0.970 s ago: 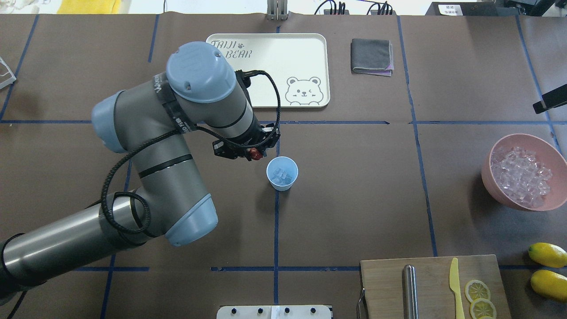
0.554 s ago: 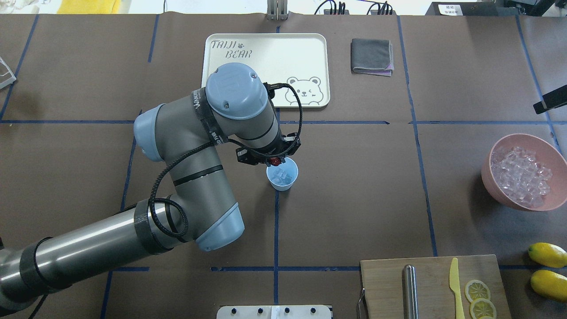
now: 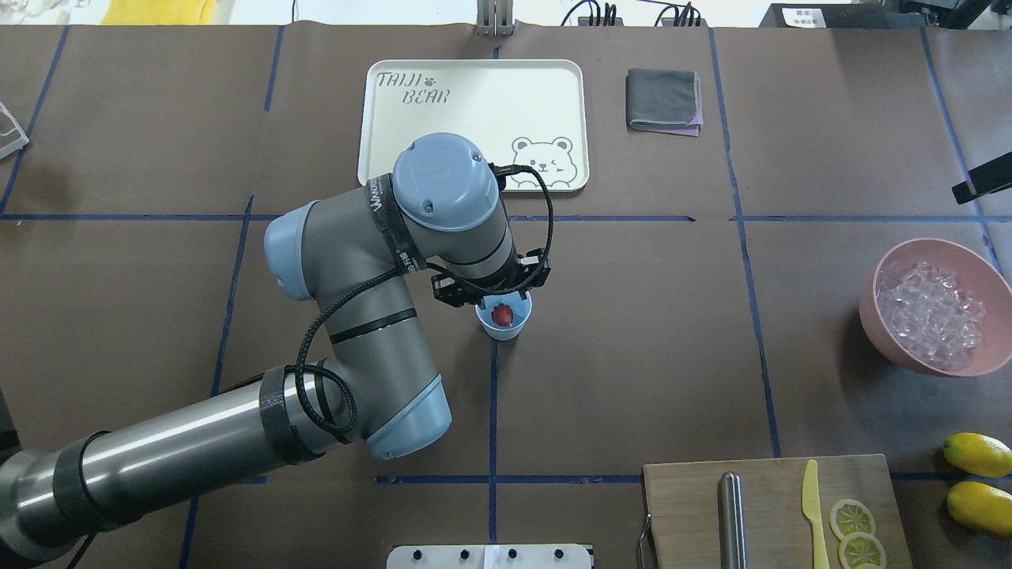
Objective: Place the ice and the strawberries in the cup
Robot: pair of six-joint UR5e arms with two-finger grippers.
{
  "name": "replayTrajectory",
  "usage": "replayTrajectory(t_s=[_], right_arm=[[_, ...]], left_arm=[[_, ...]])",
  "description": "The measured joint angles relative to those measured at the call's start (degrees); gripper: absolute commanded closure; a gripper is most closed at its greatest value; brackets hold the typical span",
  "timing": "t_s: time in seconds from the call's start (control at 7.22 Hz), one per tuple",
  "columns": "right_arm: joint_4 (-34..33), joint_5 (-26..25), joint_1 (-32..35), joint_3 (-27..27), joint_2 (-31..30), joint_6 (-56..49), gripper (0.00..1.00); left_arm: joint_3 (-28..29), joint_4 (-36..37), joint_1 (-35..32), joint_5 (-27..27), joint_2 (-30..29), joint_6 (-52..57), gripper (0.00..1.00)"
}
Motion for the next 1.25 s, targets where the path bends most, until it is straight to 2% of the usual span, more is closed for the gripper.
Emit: replayTrajectory(t_s=[0.28, 0.42, 0.55, 0.83, 0.97, 1.11, 1.25], right_arm=[[-0.09, -0.03, 0.07, -0.04, 0.01, 0.0, 0.01], [-0.45, 0.04, 0.4, -0.27, -0.04, -0.04, 0.01], [-1.44, 0.18, 1.57, -0.89, -0.05, -1.34, 0.01], [-5.63, 0.37, 6.5, -4.54, 0.4, -10.88, 0.01], [-6.76, 0.62, 8.99, -7.51, 0.56, -16.11, 0.01], [-7.18, 1.21, 11.08, -10.25, 0.59, -20.07, 0.01], [-7.31, 1.85, 12.64, -12.72, 0.58, -23.11, 0.01]], left_arm=[[-0.82, 0.61, -0.62, 0.25, 0.37, 0.27, 0.19], [-3.6, 2.32, -2.08, 0.13, 2.18, 2.16, 0.19], [-10.33, 6.49, -4.27, -0.06, 6.94, 8.37, 0.19], [-26.29, 15.09, -12.64, -2.36, 21.12, 29.18, 0.19], [-30.54, 16.8, -19.96, -7.36, 28.83, 41.66, 0.19], [-31.95, 17.46, -28.86, -12.6, 36.08, 55.82, 0.19], [-30.78, 17.66, -37.22, -15.88, 41.46, 69.08, 0.18]])
